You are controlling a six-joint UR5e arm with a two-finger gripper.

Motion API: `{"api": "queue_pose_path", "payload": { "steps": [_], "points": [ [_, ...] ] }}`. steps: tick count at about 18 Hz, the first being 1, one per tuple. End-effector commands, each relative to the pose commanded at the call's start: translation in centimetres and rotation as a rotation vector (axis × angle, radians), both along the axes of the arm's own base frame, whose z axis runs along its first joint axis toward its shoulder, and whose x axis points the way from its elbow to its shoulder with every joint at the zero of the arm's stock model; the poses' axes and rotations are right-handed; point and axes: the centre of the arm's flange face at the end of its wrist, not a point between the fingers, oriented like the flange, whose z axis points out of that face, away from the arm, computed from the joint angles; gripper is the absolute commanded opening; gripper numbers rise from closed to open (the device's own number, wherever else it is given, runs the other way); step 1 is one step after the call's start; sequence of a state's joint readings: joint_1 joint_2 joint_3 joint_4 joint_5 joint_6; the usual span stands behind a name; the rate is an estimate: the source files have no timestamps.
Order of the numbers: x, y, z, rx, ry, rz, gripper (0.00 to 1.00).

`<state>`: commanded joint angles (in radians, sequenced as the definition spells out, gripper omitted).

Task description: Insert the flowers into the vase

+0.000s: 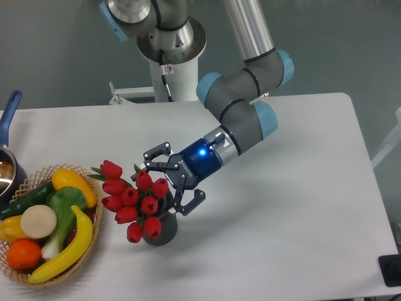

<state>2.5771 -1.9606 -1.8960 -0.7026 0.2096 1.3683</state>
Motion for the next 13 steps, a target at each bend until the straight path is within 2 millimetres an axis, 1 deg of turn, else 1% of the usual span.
{"api": "queue_pose_path", "payload": {
  "steps": [1,3,4,6,8,10,13],
  "points": [
    [0.1,-0.1,0.2,-0.049,0.055,0.009,1.00],
    [0.2,-0.5,-0.4,-0.168,0.159,0.026,1.00],
    [0.3,-0.7,-0.2,-0.204,0.198,0.033,1.00],
    [0.4,-1.1,0.8,-0.222,0.251,0.040,1.00],
    [0.6,-2.3,3.1,-0.207,0.294,0.060,1.00],
    [0.0,-4.0,5.2,-0.225,0.337,0.106,1.00],
    [-0.7,-7.3,7.0,-0.364,0.472,0.192,1.00]
  ]
}}
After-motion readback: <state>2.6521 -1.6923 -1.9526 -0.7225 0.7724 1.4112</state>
